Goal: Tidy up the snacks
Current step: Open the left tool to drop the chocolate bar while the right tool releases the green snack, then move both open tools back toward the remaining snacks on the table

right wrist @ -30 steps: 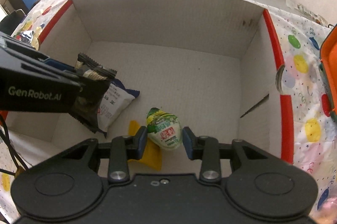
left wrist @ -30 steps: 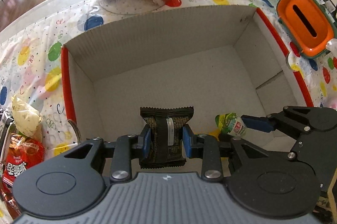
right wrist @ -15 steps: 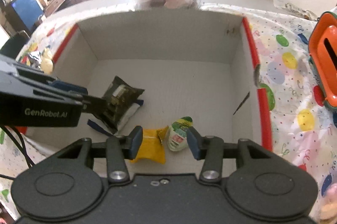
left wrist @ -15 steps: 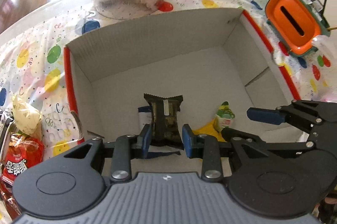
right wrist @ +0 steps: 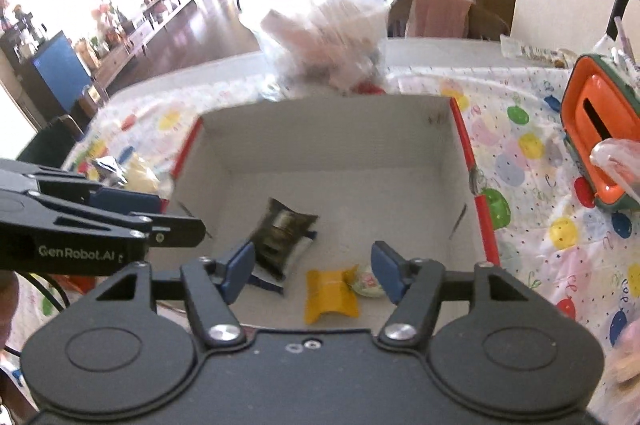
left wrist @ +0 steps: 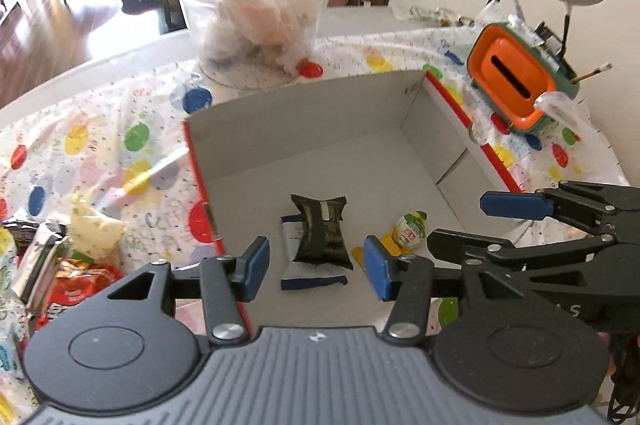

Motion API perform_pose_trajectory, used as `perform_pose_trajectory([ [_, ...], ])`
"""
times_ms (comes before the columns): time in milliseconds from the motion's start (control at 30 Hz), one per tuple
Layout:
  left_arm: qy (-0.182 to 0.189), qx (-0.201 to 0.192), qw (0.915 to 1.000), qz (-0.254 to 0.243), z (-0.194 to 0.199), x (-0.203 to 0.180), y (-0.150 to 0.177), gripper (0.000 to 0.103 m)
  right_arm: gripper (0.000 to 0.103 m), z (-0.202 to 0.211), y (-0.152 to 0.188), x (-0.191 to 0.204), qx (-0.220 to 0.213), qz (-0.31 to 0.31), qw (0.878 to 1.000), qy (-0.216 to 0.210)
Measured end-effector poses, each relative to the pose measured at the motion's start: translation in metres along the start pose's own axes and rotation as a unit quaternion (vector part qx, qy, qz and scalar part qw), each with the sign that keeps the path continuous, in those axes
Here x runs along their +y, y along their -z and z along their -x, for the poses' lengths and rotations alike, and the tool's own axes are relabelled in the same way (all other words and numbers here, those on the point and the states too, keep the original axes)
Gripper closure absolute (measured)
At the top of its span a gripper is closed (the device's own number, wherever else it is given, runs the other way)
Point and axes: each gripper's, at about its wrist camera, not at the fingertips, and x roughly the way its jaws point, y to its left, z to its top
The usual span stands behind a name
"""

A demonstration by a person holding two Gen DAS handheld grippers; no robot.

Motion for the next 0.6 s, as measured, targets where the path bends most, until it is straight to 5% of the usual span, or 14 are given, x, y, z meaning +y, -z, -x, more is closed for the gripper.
perform_pose_trajectory([
  [100, 0.001, -0.02, 0.9998, 0.005, 0.018, 0.01, 0.008, 0.04, 0.032, 0.01, 0.002, 0.014, -0.014, -0.004, 1.0, -0.008],
  [600, -0.009, -0.073, 0.9972, 0.016, 0.092, 0.087, 0.068, 0.027, 0.013, 0.035, 0.023, 0.111, -0.054, 0.015, 0.998, -0.036],
])
